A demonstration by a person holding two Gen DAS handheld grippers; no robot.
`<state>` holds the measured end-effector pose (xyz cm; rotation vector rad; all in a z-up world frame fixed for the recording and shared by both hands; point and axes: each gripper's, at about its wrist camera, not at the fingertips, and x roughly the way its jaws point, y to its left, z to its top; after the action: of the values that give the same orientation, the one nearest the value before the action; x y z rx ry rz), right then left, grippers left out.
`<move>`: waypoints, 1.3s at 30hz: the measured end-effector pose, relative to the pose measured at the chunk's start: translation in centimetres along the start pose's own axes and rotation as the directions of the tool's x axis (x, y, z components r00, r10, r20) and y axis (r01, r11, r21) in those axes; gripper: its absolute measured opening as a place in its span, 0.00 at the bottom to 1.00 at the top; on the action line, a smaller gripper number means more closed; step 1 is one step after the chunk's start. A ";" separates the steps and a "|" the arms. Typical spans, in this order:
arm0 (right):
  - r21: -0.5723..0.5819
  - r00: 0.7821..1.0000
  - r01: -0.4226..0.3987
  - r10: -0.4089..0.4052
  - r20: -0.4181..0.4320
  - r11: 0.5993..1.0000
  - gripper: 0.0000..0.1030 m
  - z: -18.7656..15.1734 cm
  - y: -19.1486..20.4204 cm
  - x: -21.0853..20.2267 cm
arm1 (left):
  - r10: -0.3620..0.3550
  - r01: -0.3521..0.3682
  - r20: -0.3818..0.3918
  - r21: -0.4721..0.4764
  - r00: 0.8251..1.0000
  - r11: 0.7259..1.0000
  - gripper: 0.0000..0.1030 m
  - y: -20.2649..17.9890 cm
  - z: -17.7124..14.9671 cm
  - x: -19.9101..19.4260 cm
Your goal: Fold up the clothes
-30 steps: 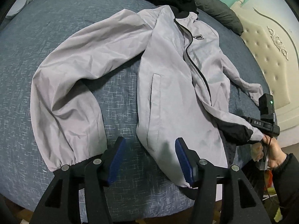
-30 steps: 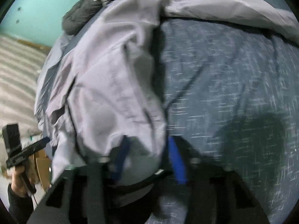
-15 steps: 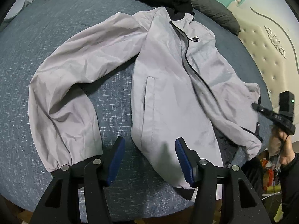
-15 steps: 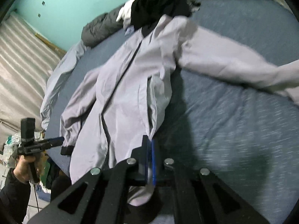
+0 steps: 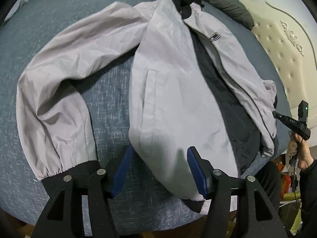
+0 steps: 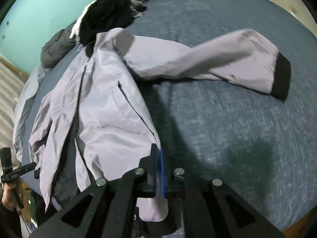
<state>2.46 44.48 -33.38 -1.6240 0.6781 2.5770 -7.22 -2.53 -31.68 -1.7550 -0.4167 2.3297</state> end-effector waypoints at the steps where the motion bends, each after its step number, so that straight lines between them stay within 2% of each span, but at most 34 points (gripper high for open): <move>1: 0.012 1.000 -0.015 0.015 -0.010 1.000 0.02 -0.1 -0.1 0.2 | -0.001 0.001 -0.007 -0.009 1.000 1.000 0.62 0.2 -0.1 0.3; 5: 0.013 0.998 -0.056 0.056 -0.009 0.998 0.06 -0.1 0.3 0.3 | -0.011 0.009 -0.042 -0.045 0.999 0.999 0.66 1.2 -0.7 1.5; 8: -0.004 0.996 -0.071 0.071 -0.052 0.997 0.31 -0.4 0.6 0.7 | -0.020 0.015 -0.071 -0.069 0.997 0.998 0.69 1.8 -1.3 2.4; 11: -0.051 0.995 -0.059 0.054 -0.086 0.997 0.37 -1.0 1.0 1.1 | -0.034 0.026 -0.093 -0.081 0.995 0.996 0.72 2.0 -1.8 3.1; 17: -0.084 0.990 -0.065 0.054 -0.132 0.994 0.38 -2.3 1.0 1.9 | -0.064 0.053 -0.124 -0.087 0.990 0.995 0.72 1.9 -3.0 3.0; 23: -0.062 0.981 -0.102 0.090 -0.174 0.993 0.38 -3.1 0.6 2.6 | -0.081 0.070 -0.175 -0.068 0.981 0.995 0.76 1.5 -4.3 3.5; 25: -0.068 0.979 -0.111 0.097 -0.179 0.992 0.31 -3.5 1.0 2.7 | -0.104 0.092 -0.156 -0.082 0.982 0.992 0.75 1.3 -4.4 3.8; 26: -0.070 0.979 -0.117 0.103 -0.173 0.991 0.26 -3.7 1.1 2.5 | -0.113 0.100 -0.145 -0.088 0.983 0.991 0.73 1.2 -4.4 3.8; 28: -0.079 0.980 -0.128 0.114 -0.162 0.989 0.19 -3.9 1.6 1.8 | -0.120 0.112 -0.127 -0.069 0.985 0.991 0.55 0.3 -4.3 3.5; 29: -0.086 0.980 -0.131 0.116 -0.160 0.988 0.15 -4.0 1.8 1.6 | -0.125 0.119 -0.117 -0.054 0.985 0.991 0.39 -0.3 -4.3 3.3; 30: -0.094 0.981 -0.134 0.118 -0.156 0.987 0.11 -4.1 2.0 1.2 | -0.124 0.121 -0.106 -0.036 0.987 0.992 0.29 -0.9 -4.2 3.0; 31: -0.099 0.981 -0.137 0.121 -0.154 0.986 0.11 -4.2 2.3 0.9 | -0.117 0.116 -0.092 -0.012 0.989 0.993 0.25 -1.6 -4.1 2.5; 33: -0.098 0.979 -0.149 0.133 -0.154 0.984 0.07 -4.2 2.6 0.0 | -0.112 0.113 -0.063 0.026 0.992 0.993 0.10 -2.8 -3.8 1.3; 36: -0.090 0.976 -0.170 0.155 -0.150 0.981 0.06 -4.2 3.0 -1.4 | -0.120 0.121 -0.015 0.064 0.993 0.991 0.04 -4.3 -3.3 -1.0; 39: -0.064 0.970 -0.203 0.192 -0.146 0.977 0.05 -4.0 3.5 -3.1 | -0.123 0.120 0.020 0.107 0.992 0.987 0.03 -5.2 -2.8 -3.5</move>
<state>6.44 40.46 -30.98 -1.8653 0.7952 2.6749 -3.59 1.58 -27.51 -1.6059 -0.3856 2.2498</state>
